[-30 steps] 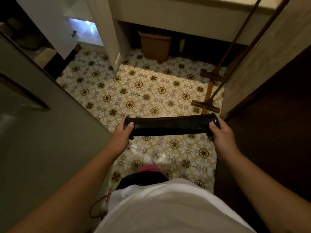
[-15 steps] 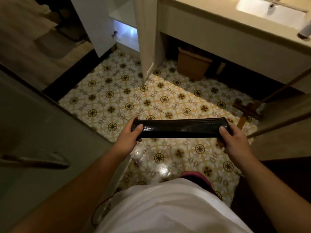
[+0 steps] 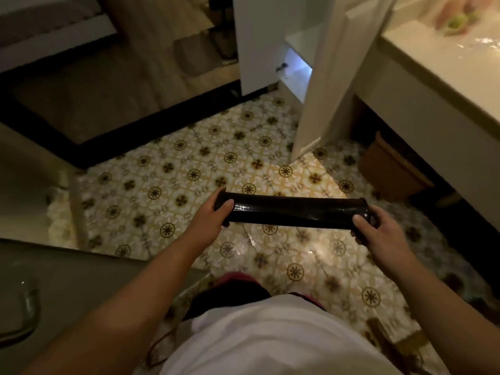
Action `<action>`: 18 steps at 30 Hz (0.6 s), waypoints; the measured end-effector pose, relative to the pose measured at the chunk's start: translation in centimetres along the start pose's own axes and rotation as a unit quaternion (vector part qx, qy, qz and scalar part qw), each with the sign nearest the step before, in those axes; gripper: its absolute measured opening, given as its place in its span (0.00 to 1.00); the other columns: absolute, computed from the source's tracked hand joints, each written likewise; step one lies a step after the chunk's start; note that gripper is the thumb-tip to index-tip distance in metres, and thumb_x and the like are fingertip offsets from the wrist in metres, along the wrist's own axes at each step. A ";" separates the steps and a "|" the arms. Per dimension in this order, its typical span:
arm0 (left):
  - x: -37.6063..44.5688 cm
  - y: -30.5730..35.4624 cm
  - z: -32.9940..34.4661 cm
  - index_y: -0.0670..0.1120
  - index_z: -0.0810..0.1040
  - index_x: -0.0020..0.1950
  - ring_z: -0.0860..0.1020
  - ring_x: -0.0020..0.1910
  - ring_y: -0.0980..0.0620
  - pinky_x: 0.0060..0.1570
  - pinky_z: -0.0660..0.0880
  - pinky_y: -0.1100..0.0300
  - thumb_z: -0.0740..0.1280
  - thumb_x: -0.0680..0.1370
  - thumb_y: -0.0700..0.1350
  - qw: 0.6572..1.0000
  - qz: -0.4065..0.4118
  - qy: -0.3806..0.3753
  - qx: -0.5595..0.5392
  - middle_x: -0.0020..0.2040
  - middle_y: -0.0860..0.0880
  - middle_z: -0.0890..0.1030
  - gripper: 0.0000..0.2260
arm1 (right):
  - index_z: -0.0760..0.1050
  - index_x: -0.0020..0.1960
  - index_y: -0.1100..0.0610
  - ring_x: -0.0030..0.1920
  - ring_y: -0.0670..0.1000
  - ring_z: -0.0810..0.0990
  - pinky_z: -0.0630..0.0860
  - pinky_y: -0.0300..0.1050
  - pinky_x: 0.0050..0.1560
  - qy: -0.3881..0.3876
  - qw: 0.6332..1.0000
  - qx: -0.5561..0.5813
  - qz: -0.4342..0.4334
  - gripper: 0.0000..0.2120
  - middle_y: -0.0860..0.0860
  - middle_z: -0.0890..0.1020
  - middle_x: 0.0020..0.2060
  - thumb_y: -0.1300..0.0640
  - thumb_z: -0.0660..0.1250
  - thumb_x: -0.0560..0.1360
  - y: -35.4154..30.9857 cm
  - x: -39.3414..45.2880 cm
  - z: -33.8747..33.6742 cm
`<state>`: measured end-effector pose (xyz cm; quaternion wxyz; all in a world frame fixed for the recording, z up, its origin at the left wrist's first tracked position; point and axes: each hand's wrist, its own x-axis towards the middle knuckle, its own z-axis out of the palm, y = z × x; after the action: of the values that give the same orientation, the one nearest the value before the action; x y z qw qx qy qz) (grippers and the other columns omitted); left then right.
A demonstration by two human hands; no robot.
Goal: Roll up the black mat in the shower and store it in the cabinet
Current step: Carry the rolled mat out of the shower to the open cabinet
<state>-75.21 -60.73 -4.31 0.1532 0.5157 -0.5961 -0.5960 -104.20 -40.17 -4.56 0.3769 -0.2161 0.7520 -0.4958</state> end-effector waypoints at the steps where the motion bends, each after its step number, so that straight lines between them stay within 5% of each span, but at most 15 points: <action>1: 0.7 0.6 0.2 0.54 0.63 0.75 0.78 0.44 0.54 0.31 0.72 0.71 0.62 0.80 0.53 1.000 -0.009 0.011 -0.016 0.57 0.56 0.75 0.24 | 0.76 0.56 0.43 0.34 0.45 0.80 0.77 0.39 0.32 -0.012 1.000 -0.007 -0.005 0.11 0.47 0.82 0.39 0.56 0.67 0.77 -1.0 1.9 -0.3; 9: 8.8 3.2 -1.6 0.53 0.63 0.76 0.78 0.56 0.45 0.38 0.77 0.68 0.63 0.79 0.54 0.991 -0.024 0.110 -0.078 0.68 0.46 0.73 0.25 | 0.73 0.61 0.53 0.32 0.44 0.79 0.75 0.36 0.29 -0.100 0.993 -0.051 -0.043 0.13 0.51 0.80 0.40 0.59 0.67 0.77 -6.8 16.6 3.5; 13: 15.0 4.1 -4.4 0.54 0.63 0.75 0.78 0.56 0.45 0.34 0.73 0.70 0.63 0.79 0.55 0.986 -0.024 0.134 -0.096 0.68 0.46 0.73 0.25 | 0.73 0.63 0.52 0.33 0.45 0.79 0.75 0.38 0.30 -0.132 0.989 -0.043 -0.049 0.14 0.50 0.81 0.41 0.58 0.67 0.77 -9.1 23.7 7.3; 18: 22.6 6.8 -8.5 0.51 0.63 0.76 0.77 0.44 0.55 0.30 0.72 0.71 0.63 0.80 0.52 0.984 -0.016 0.145 -0.101 0.64 0.45 0.75 0.25 | 0.72 0.64 0.54 0.35 0.48 0.79 0.74 0.44 0.33 -0.137 0.989 -0.040 -0.044 0.16 0.51 0.81 0.43 0.56 0.68 0.77 -12.9 31.4 12.0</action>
<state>-80.86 -85.08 -6.09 0.2795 0.5878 -0.4964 -0.5745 -114.98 -74.48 -6.64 0.4450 -0.3300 0.7021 -0.4474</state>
